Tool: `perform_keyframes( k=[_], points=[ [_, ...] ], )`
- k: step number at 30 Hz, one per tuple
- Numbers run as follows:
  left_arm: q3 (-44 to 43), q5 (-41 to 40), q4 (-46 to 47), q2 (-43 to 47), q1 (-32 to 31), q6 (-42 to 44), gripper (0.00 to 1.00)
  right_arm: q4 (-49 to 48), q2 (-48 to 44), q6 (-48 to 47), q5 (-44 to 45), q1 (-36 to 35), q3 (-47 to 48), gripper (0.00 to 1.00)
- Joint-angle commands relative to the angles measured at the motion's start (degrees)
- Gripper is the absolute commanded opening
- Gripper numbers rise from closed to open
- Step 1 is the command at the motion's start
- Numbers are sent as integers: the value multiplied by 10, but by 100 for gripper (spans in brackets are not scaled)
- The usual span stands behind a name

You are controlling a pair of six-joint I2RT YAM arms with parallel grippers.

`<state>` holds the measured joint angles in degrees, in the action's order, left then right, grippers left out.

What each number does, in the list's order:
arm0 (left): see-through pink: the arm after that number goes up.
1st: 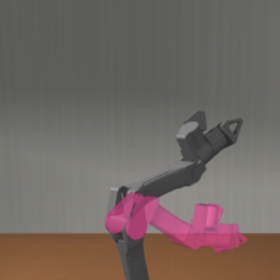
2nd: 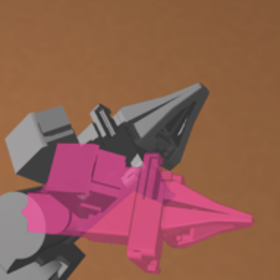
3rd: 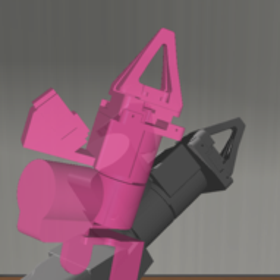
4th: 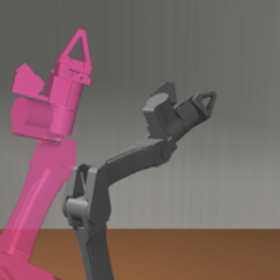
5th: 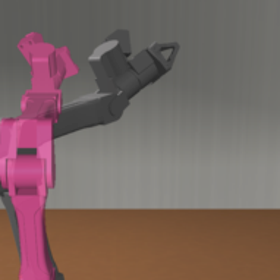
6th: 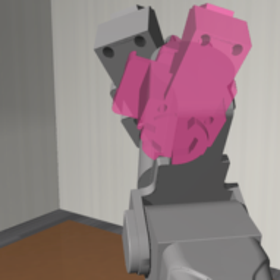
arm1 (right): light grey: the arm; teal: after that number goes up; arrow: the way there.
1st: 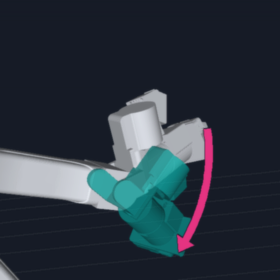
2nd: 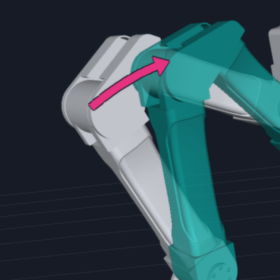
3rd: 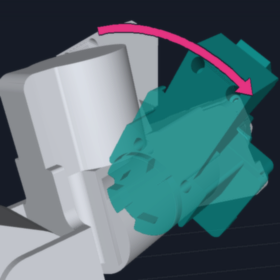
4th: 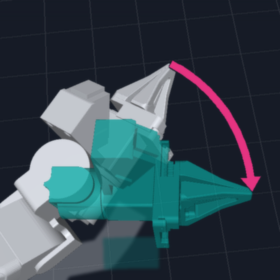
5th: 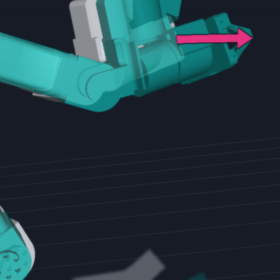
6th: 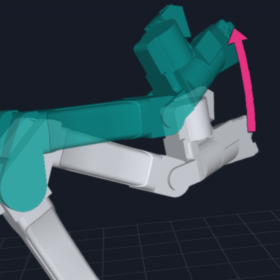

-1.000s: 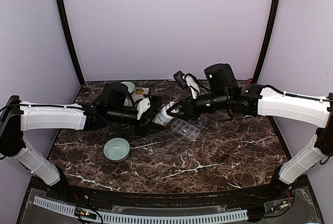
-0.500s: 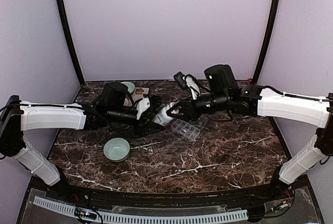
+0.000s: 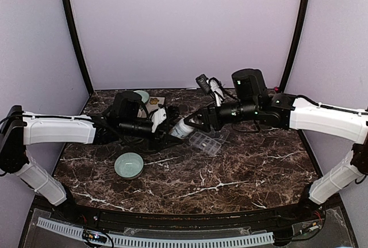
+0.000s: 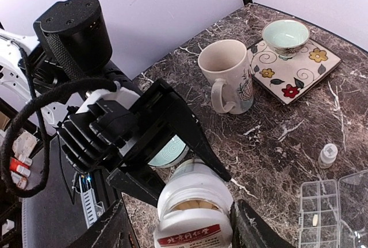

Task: Sort the pills into containers
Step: Pass from the right arm to the left, then hold the lid of the pill bottle.

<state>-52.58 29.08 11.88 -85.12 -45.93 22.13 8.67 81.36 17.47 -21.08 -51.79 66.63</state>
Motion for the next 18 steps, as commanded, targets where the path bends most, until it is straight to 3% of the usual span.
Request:
perform_keyframes(
  k=[1,18],
  points=[
    [5,-14,22,6,-2,2,25,-40,-21,17,-17,4,-22,63],
    [22,-33,50,18,-2,2,24,-161,-78,164,-56,52,-109,72]
  ],
)
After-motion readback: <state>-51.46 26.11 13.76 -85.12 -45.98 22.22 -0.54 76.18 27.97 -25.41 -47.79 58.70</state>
